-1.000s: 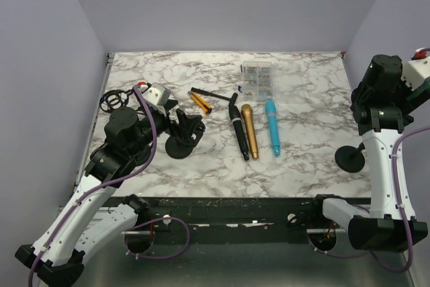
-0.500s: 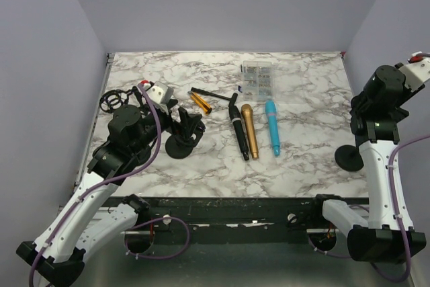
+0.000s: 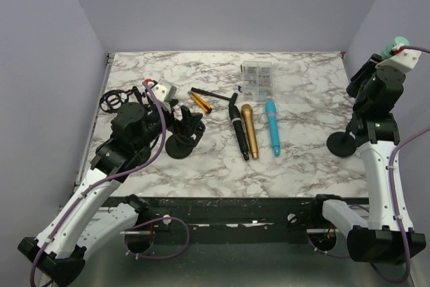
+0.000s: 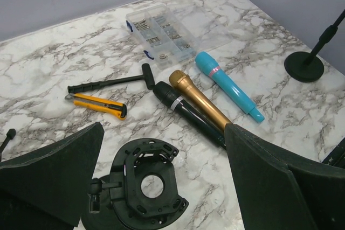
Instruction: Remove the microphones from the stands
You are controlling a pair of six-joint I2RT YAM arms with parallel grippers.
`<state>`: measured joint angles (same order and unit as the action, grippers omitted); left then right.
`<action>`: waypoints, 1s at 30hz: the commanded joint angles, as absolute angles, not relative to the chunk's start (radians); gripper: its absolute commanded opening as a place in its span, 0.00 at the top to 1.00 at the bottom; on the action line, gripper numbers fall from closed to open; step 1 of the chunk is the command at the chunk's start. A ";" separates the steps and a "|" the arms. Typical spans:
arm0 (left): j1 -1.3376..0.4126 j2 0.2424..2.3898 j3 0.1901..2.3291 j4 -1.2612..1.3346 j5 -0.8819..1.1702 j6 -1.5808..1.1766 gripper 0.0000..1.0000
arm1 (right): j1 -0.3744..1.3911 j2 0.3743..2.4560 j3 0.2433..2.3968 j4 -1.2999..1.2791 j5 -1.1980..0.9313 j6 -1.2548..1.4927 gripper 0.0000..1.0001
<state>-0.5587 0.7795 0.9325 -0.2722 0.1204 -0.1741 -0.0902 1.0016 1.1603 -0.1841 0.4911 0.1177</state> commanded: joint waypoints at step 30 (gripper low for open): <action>-0.541 0.828 0.925 -0.269 0.099 -0.163 0.01 | -0.032 1.106 1.215 -0.018 -0.367 0.392 0.99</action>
<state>-0.5491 0.8234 0.9325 -0.2779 0.1120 -0.1680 -0.0780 1.1065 1.1995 -0.1146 -0.3241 0.3408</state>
